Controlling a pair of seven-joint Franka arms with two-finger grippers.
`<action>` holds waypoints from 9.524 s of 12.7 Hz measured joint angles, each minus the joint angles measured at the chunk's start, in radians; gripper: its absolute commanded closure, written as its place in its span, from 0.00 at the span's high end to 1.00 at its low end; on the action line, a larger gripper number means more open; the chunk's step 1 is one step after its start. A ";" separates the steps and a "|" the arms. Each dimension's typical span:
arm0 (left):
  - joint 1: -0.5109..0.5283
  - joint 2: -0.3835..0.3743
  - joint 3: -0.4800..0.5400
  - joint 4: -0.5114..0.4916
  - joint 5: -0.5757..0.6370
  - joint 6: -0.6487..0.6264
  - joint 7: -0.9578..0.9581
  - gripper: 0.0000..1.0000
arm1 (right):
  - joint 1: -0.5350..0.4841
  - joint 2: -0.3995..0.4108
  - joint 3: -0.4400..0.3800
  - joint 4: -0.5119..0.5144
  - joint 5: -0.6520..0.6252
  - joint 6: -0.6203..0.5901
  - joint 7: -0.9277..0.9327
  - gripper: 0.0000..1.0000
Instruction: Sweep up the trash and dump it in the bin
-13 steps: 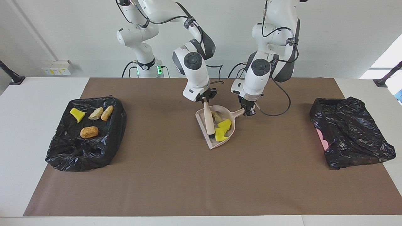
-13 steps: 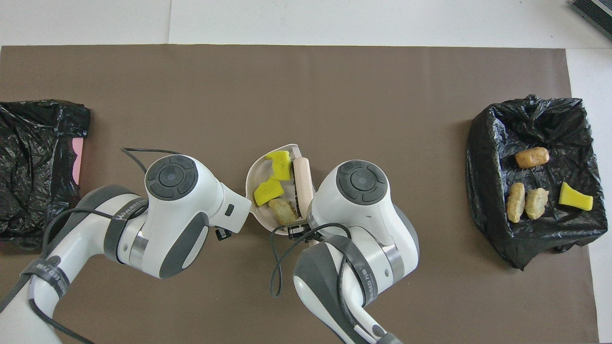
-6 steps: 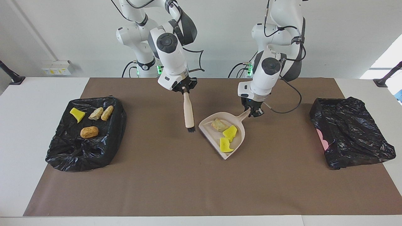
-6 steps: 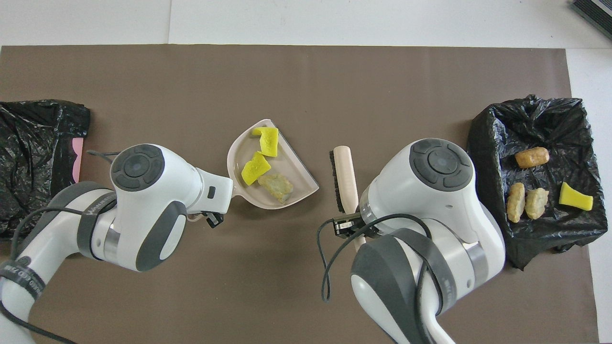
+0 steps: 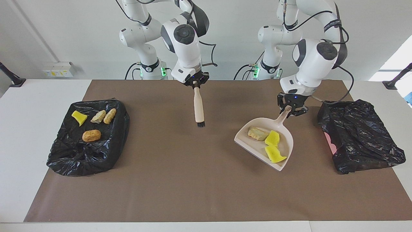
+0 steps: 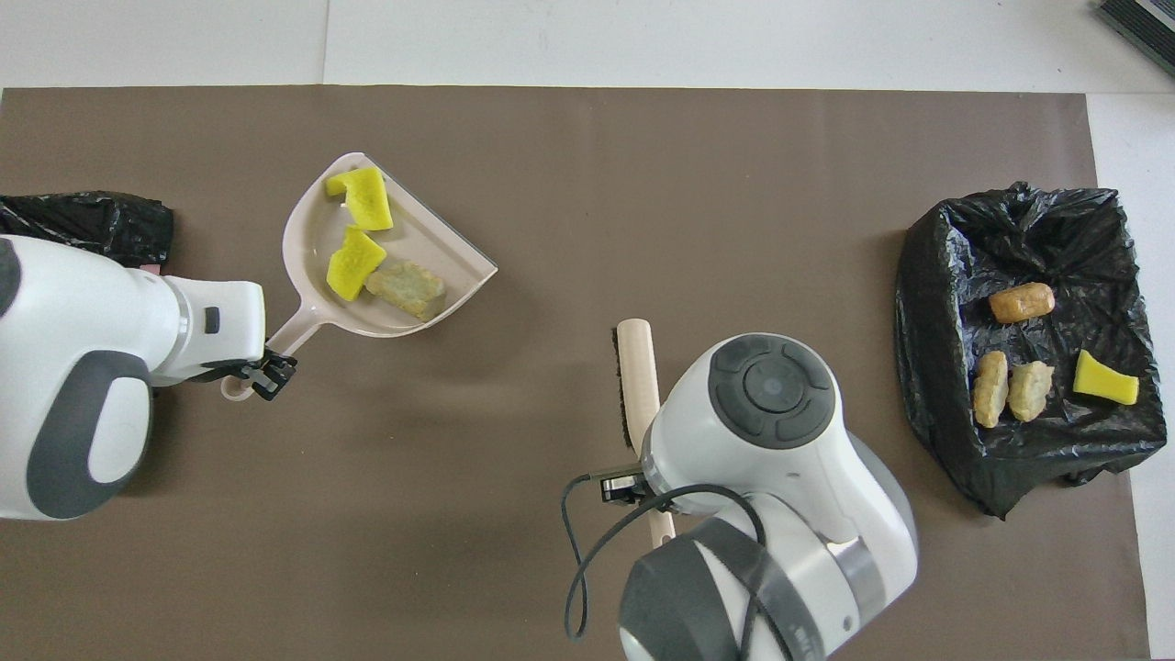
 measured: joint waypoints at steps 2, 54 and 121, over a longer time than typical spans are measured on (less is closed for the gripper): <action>0.120 -0.015 0.002 0.066 0.000 -0.081 0.003 0.00 | 0.100 0.012 0.004 -0.036 -0.023 0.067 0.107 0.00; 0.132 0.181 -0.043 0.469 0.172 -0.307 -0.180 0.00 | -0.660 0.048 -0.049 0.467 -0.211 -0.243 -0.430 1.00; 0.112 -0.001 -0.021 0.554 0.060 -0.502 -0.625 1.00 | -0.651 0.027 -0.031 0.499 -0.207 -0.331 -0.420 1.00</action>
